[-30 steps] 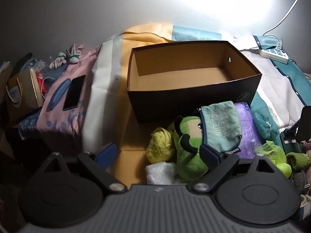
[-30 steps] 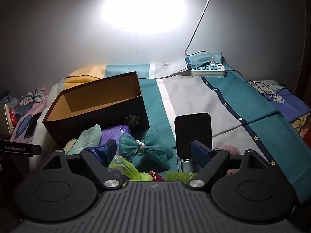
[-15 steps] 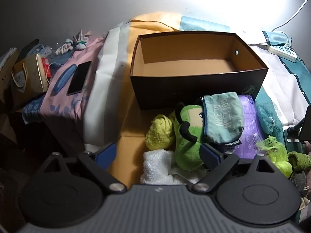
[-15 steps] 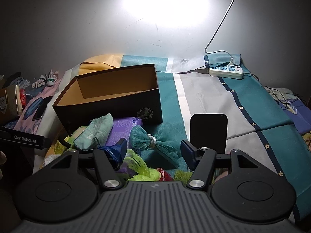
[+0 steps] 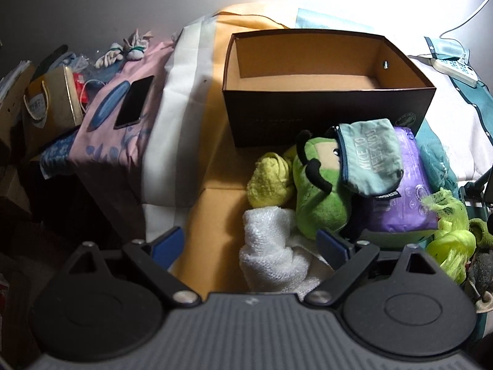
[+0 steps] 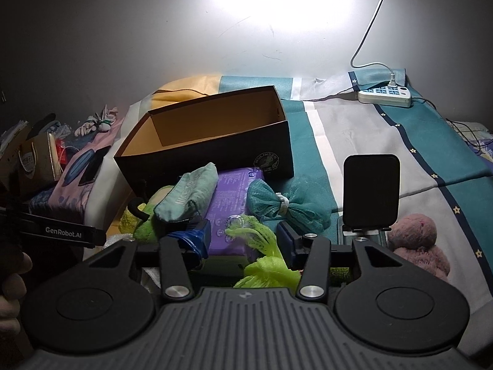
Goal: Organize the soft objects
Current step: 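Reach the left gripper toward the white fluffy towel below the box, then grasp the white towel with the left gripper while the right grasps the mint cloth, then lift both items into the box and open both grippers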
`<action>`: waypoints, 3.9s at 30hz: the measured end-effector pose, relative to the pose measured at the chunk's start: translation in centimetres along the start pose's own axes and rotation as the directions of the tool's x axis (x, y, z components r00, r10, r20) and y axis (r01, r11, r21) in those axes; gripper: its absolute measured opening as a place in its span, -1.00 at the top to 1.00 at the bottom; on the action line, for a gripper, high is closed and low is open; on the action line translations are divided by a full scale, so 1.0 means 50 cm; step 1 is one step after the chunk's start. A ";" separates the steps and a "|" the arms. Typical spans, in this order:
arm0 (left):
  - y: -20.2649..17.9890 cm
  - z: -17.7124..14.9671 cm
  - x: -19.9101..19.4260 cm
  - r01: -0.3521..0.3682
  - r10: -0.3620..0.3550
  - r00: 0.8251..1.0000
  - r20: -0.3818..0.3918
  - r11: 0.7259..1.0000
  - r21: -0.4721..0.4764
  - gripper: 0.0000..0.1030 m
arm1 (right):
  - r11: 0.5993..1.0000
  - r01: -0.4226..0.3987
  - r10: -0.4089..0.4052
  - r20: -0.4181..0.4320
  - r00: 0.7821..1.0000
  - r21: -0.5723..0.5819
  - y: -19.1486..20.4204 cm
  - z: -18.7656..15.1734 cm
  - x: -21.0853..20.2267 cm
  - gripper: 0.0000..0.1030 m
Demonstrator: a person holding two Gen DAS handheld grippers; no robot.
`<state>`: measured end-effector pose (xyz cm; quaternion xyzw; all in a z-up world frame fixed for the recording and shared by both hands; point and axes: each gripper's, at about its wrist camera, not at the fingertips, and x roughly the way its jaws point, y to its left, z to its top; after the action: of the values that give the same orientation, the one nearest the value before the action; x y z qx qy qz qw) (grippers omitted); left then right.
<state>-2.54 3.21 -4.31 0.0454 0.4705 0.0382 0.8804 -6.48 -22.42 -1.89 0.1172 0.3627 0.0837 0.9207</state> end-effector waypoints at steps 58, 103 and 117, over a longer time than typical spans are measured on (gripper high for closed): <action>0.075 0.000 0.042 0.414 -0.405 0.908 0.106 0.907 -0.078 -0.78 | 0.961 -0.157 0.173 -0.049 0.984 0.226 -0.052 0.030 0.077 0.34; 0.104 -0.078 0.052 0.333 -0.333 0.938 0.094 0.943 0.010 0.41 | 0.928 -0.321 0.331 -0.026 0.943 0.190 -0.004 0.055 0.191 1.00; 0.167 0.013 -0.050 0.452 -0.441 0.848 0.295 0.891 0.031 0.41 | 0.836 -0.369 0.370 0.080 0.926 0.407 -0.064 0.075 0.120 1.00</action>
<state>-3.59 11.21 -0.95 -0.0773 0.3312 -0.1654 0.9257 0.65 -24.63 -3.99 0.3774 0.3434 0.1808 0.8408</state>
